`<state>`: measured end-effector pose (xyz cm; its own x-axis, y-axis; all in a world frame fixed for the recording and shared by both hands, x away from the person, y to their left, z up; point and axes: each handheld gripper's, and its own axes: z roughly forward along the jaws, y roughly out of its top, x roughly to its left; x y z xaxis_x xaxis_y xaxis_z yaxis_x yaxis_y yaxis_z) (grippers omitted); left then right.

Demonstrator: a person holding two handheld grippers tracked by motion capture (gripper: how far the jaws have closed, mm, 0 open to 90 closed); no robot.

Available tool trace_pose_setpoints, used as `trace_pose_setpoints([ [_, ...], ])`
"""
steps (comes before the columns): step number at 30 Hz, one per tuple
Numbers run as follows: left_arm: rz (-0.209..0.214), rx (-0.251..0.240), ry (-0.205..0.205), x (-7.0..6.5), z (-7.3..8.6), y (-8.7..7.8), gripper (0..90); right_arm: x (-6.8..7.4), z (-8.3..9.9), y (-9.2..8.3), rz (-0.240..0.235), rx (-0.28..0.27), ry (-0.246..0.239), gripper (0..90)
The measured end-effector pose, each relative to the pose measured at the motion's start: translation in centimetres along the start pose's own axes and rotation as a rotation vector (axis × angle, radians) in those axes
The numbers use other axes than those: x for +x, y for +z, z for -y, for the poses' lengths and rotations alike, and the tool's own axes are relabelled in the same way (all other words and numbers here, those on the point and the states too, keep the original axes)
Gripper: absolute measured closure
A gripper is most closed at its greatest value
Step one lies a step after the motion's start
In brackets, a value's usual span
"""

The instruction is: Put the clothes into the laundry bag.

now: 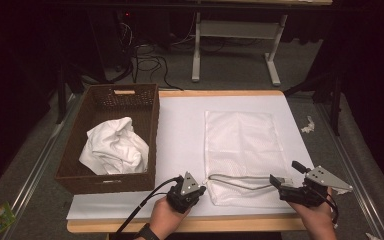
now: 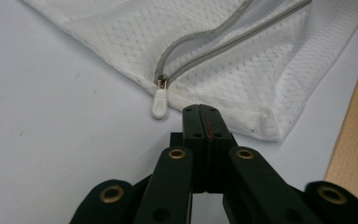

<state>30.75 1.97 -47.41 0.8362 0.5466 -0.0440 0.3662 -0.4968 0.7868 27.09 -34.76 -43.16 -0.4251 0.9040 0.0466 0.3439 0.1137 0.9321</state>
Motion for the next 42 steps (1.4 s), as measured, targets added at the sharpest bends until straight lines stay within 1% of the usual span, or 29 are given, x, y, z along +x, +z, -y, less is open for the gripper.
trace_pose_setpoints([
  [1, -0.012, -0.008, 0.003, 0.0, 0.2, -0.2, 90.0, 0.0, -0.1, 0.2, -0.004, -0.002, 0.001, 4.6],
  [2, -0.012, -0.008, 0.003, 0.0, 0.2, -0.2, 90.0, 0.0, -0.1, 0.2, -0.004, -0.002, 0.001, 4.6],
  [3, -0.017, -0.012, 0.004, -0.1, 0.2, -0.3, 89.8, 0.0, -0.2, 0.7, -0.011, 0.001, 0.000, 4.7],
  [4, -0.008, -0.022, -0.001, -0.3, 0.4, -0.4, 87.3, 0.0, -0.3, 1.0, -0.016, 0.003, -0.001, 4.7],
  [5, -0.008, -0.022, -0.001, -0.3, 0.4, -0.4, 85.2, 0.0, -0.3, 1.0, -0.016, 0.003, -0.001, 4.7],
  [6, -0.008, -0.025, 0.002, -0.3, 0.5, -0.4, 85.2, 0.1, -0.4, 1.2, -0.018, 0.008, -0.003, 4.7],
  [7, -0.008, -0.024, 0.007, -0.4, 0.6, -0.5, 83.0, 0.3, -0.5, 1.7, -0.028, 0.014, -0.008, 4.7],
  [8, -0.005, -0.029, 0.002, -0.5, 0.7, -0.5, 83.0, 0.3, -0.5, 1.7, -0.028, 0.014, -0.008, 4.7],
  [9, 0.006, -0.037, -0.005, -0.6, 0.7, -0.5, 80.7, 0.4, -0.5, 1.8, -0.031, 0.016, -0.012, 4.7],
  [10, 0.018, -0.039, -0.004, -0.6, 0.6, -0.4, 76.4, 0.5, -0.5, 1.9, -0.036, 0.016, -0.020, 4.7],
  [11, 0.028, -0.048, -0.008, -0.8, 0.6, -0.2, 71.5, 0.5, -0.5, 1.9, -0.036, 0.019, -0.019, 4.7],
  [12, 0.034, -0.049, -0.005, -0.9, 0.6, -0.1, 64.0, 0.5, -0.5, 1.6, -0.031, 0.017, -0.019, 4.8],
  [13, 0.044, -0.053, -0.008, -1.0, 0.5, 0.0, 64.0, 0.5, -0.5, 1.6, -0.031, 0.017, -0.019, 4.8],
  [15, 0.059, -0.041, 0.001, -1.4, 0.4, 0.5, 60.2, 0.2, -0.4, 1.3, -0.022, 0.010, -0.016, 4.9],
  [16, 0.065, -0.037, 0.005, -1.5, 0.3, 0.7, 57.2, 0.0, -0.2, 0.9, -0.015, 0.008, -0.005, 4.9],
  [17, 0.071, -0.037, 0.009, -1.7, 0.2, 0.9, 57.2, 0.0, -0.2, 0.9, -0.015, 0.008, -0.005, 4.9],
  [19, 0.076, -0.031, 0.021, -2.0, 0.0, 1.3, 54.8, -0.3, 0.0, 0.4, -0.003, 0.006, 0.006, 5.0],
  [22, 0.073, -0.023, 0.044, -2.3, -0.3, 1.8, 52.7, -0.5, 0.3, -0.5, 0.015, 0.000, 0.006, 5.0],
  [23, 0.072, -0.013, 0.051, -2.3, -0.4, 1.9, 52.8, -0.5, 0.3, -0.5, 0.015, 0.000, 0.006, 5.0],
  [25, 0.066, 0.011, 0.051, -2.4, -0.6, 2.3, 53.2, -0.7, 0.5, -1.0, 0.027, 0.000, 0.015, 5.1],
  [26, 0.047, 0.029, 0.060, -2.6, -0.7, 2.6, 59.0, -0.9, 0.7, -1.5, 0.041, 0.003, 0.025, 5.1],
  [27, 0.047, 0.029, 0.060, -2.6, -0.7, 2.6, 63.4, -0.9, 0.7, -1.5, 0.041, 0.003, 0.025, 5.1],
  [28, 0.031, 0.036, 0.063, -2.6, -0.8, 2.7, 68.5, -1.0, 0.9, -1.9, 0.054, 0.000, 0.033, 5.2],
  [29, 0.031, 0.036, 0.063, -2.6, -0.8, 2.7, 74.1, -1.0, 0.9, -1.9, 0.054, 0.000, 0.033, 5.2],
  [30, 0.026, 0.037, 0.052, -2.4, -0.8, 2.6, 74.1, -1.1, 0.9, -2.0, 0.055, -0.004, 0.031, 5.2],
  [31, 0.025, 0.036, 0.041, -2.3, -0.8, 2.6, 82.0, -1.2, 0.9, -2.2, 0.061, -0.006, 0.037, 5.3],
  [32, 0.029, 0.036, 0.028, -2.1, -0.8, 2.6, 85.8, -1.2, 1.0, -2.4, 0.059, -0.008, 0.044, 5.3],
  [38, 0.013, 0.022, 0.017, -1.9, -0.6, 1.9, 86.2, -1.1, 0.8, -2.1, 0.055, -0.006, 0.037, 5.4],
  [42, -0.033, 0.001, -0.004, -1.0, -0.3, 0.9, 85.9, -1.0, 0.5, -1.6, 0.042, -0.014, 0.033, 5.6],
])
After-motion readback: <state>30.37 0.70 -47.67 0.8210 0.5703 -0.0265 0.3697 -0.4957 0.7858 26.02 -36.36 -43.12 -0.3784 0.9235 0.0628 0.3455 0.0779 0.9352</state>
